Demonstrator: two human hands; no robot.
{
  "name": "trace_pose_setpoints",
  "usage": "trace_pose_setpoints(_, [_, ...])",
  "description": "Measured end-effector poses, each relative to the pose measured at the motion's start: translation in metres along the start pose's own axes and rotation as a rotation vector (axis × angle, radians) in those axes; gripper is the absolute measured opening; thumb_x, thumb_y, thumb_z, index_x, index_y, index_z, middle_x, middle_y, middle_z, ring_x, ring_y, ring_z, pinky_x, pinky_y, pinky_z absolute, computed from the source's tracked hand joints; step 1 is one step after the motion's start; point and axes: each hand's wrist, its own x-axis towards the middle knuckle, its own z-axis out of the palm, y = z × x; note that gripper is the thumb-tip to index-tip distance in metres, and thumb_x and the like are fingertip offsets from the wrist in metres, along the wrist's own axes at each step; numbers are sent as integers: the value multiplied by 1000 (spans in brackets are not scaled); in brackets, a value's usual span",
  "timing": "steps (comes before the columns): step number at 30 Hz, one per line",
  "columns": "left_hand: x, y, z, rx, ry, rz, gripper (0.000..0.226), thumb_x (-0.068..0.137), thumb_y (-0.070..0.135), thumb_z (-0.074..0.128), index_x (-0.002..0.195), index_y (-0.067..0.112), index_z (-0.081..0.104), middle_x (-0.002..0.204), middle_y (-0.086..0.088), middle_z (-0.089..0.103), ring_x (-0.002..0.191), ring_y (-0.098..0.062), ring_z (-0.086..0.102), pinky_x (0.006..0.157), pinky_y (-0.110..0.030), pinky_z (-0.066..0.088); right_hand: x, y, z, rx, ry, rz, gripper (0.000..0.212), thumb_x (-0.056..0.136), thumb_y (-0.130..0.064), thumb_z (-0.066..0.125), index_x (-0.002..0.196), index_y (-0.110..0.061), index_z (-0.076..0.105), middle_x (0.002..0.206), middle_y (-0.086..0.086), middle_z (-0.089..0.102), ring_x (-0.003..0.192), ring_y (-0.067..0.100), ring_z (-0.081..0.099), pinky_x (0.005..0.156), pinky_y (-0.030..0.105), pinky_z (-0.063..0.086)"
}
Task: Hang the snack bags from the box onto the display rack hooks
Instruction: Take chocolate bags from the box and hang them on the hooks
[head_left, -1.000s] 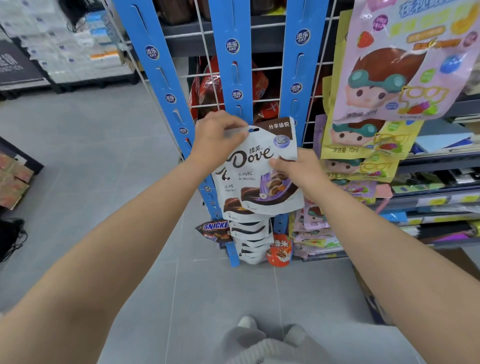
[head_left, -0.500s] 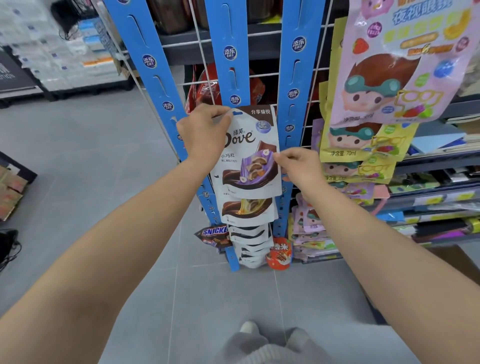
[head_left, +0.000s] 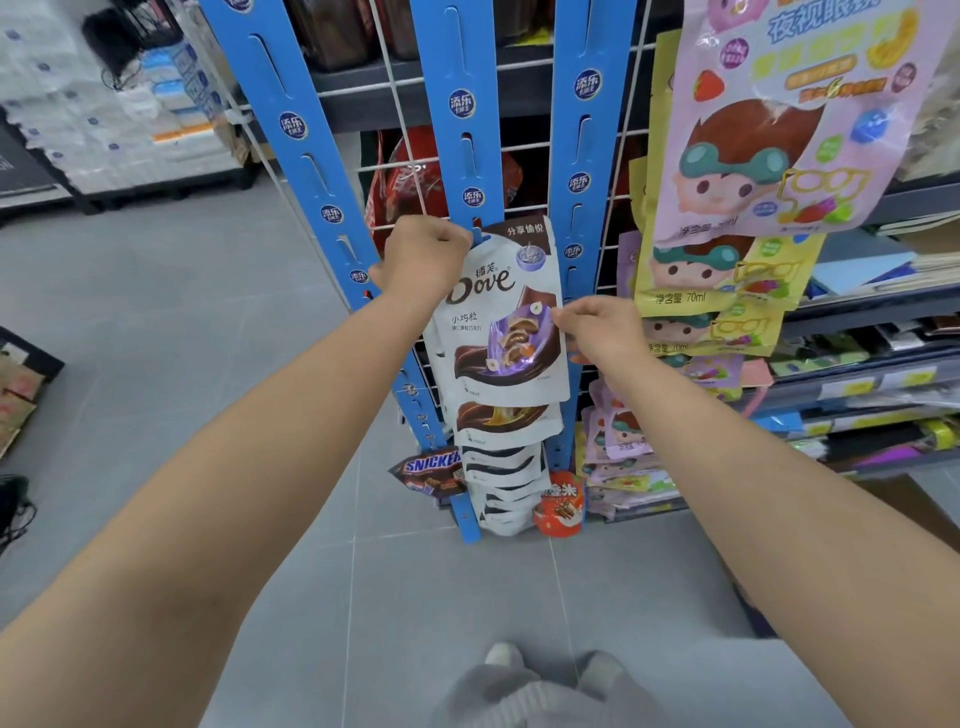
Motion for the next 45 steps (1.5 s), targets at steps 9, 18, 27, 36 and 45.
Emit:
trace_pose_setpoints(9, [-9, -21, -3, 22, 106, 122, 10, 83, 23, 63, 75, 30, 65, 69, 16, 60, 81, -10, 60, 86, -42, 51, -5, 9, -2, -26, -70, 131, 14, 89, -23, 62, 80, -13, 64, 103, 14, 69, 87, 24, 64, 58, 23, 48])
trace_pose_setpoints(18, [-36, -21, 26, 12, -149, 338, 19, 80, 11, 61, 70, 28, 60, 62, 11, 55, 64, -10, 54, 71, -34, 52, -10, 38, -14, 27, -53, 277, 14, 92, -22, 58, 99, -11, 61, 106, 11, 65, 77, 17, 62, 70, 31, 48])
trace_pose_setpoints(27, [-99, 9, 165, 157, -795, 503, 13, 87, 9, 61, 78, 18, 64, 62, 12, 52, 58, 0, 48, 59, -16, 42, -38, 132, -108, 113, 56, 435, 13, 88, -11, 56, 77, -12, 63, 81, 3, 64, 63, 15, 61, 59, 24, 41])
trace_pose_setpoints(36, [-186, 90, 412, 305, -1114, 495, 13, 86, 12, 61, 90, 4, 70, 85, -9, 64, 80, -15, 56, 67, -17, 44, -72, 267, -338, 508, 294, 704, 17, 86, -20, 54, 73, -10, 56, 57, 6, 61, 54, 19, 56, 49, 18, 36])
trace_pose_setpoints(45, [-229, 107, 648, 481, -1097, 284, 17, 85, 10, 57, 95, 9, 71, 105, -16, 67, 102, -30, 61, 86, -33, 48, -17, 411, -517, 420, 530, 762, 14, 91, 3, 50, 102, -1, 58, 63, 8, 62, 38, 4, 57, 39, 13, 41])
